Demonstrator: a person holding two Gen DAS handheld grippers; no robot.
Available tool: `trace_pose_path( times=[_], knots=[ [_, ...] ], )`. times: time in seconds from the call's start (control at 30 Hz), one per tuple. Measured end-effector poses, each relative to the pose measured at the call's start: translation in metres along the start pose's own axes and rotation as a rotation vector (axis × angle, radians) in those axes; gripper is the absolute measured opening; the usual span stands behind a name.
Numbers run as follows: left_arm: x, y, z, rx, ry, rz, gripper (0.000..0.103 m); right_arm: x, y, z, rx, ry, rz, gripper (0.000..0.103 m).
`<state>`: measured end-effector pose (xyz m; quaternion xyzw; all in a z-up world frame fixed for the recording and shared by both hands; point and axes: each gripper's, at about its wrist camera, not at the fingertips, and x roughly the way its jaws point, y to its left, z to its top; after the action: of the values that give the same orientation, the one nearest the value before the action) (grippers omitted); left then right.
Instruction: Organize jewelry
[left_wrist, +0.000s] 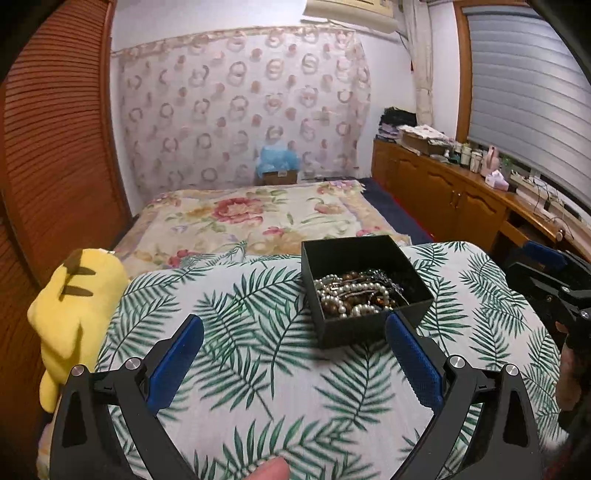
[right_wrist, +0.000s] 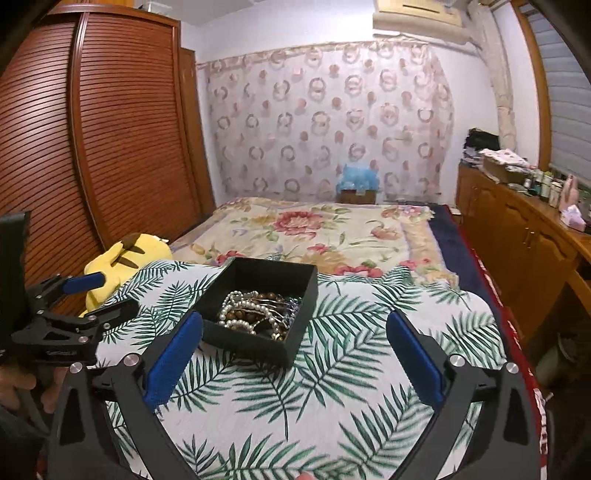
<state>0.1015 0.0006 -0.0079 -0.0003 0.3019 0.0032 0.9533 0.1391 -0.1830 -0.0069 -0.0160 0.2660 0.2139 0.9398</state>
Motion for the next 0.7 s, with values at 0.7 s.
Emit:
trace_pose_path(
  times=[0.7],
  knots=[
    [-0.040,-0.007,-0.010,-0.006,-0.057,0.019,0.095,-0.047,0.013,-0.022,0.031,-0.095,-0.038,0.100]
  ],
)
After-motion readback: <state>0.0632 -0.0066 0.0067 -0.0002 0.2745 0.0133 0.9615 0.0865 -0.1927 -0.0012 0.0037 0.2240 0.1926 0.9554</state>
